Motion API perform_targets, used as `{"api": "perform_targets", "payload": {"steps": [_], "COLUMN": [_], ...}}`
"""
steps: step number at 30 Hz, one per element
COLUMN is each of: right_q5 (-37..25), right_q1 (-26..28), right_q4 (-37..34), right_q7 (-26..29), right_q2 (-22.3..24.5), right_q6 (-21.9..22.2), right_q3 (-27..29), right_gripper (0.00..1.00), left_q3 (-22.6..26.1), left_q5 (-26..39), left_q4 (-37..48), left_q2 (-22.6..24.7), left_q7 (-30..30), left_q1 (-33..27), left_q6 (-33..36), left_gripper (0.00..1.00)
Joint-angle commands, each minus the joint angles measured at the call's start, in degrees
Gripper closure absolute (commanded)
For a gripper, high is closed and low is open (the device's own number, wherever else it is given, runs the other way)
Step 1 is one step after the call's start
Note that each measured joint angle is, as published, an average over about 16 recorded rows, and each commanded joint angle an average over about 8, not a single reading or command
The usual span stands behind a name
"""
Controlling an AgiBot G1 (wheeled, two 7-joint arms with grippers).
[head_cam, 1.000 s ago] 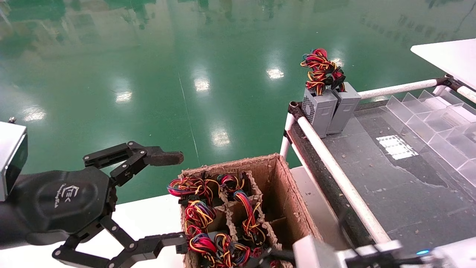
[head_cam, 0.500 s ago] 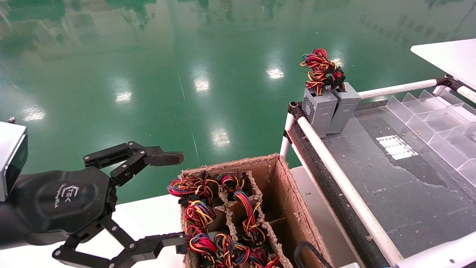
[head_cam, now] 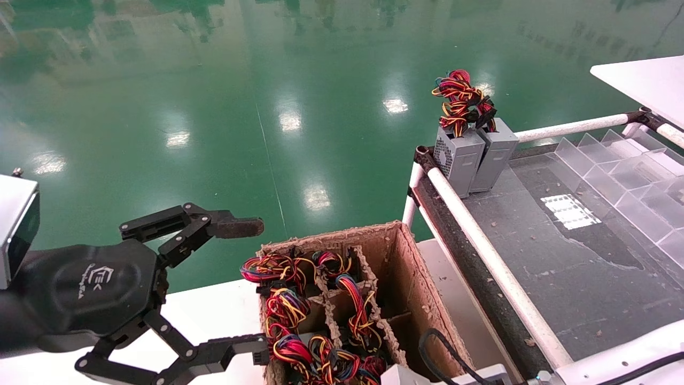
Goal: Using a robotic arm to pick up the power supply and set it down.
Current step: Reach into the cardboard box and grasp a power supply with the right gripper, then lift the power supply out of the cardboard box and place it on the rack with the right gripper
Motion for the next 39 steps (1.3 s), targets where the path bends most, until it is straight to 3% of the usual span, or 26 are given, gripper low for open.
{"api": "perform_targets", "payload": {"steps": [1,28,39], "right_q5": [0.2,1.2,7.7], "right_q1": [0.1,-0.7,-2.0], "right_q4": [-0.8,1.4,3.9], "right_q7": [-0.4,-1.4,-1.6], "right_q2": [-0.1,1.5,3.6], "right_q6": [-0.2,2.1,0.7], "right_q3": [-0.1,-0.3,2.5], "right_gripper": [1.00,1.00,1.00], "left_q3": [0.0,0.1,0.1], "left_q5": [0.0,-0.1,-0.1], "left_q4": [0.0,0.0,0.0], "left_q2": [0.0,0.0,0.0], "left_q7": [0.0,0.0,0.1], "left_q1": [0.0,0.0,0.0], "left_q6": [0.0,0.0,0.0], "left_gripper": [0.00,0.00,0.00]}}
